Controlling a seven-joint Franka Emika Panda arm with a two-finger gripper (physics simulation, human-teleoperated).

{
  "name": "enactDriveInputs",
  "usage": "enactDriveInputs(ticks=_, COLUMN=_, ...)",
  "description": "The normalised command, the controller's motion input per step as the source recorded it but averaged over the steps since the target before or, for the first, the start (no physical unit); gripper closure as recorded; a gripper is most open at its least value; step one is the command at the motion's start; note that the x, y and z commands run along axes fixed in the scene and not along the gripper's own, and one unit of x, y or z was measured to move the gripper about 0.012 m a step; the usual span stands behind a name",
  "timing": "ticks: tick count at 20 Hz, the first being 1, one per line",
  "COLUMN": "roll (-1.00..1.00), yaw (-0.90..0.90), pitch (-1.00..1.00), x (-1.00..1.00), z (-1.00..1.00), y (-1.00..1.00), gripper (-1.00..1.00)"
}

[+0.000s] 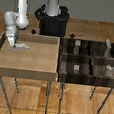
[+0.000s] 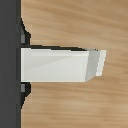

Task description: Place the milk carton into the appropriate compartment.

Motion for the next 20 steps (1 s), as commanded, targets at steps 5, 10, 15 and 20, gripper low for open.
enactDriveInputs(ticks=5, roll=0.0, yaw=0.0, pitch=0.0, x=0.0, z=1.0, y=0.0, gripper=1.0)
enactDriveInputs(ticks=10, roll=0.0, yaw=0.0, pitch=0.0, x=0.0, z=1.0, y=0.0, gripper=1.0)
enactDriveInputs(ticks=15, roll=0.0, yaw=0.0, pitch=0.0, x=0.0, z=0.0, y=0.6, gripper=1.0)
enactDriveInputs(ticks=20, roll=0.0, yaw=0.0, pitch=0.0, x=0.0, z=0.0, y=1.0, gripper=1.0)
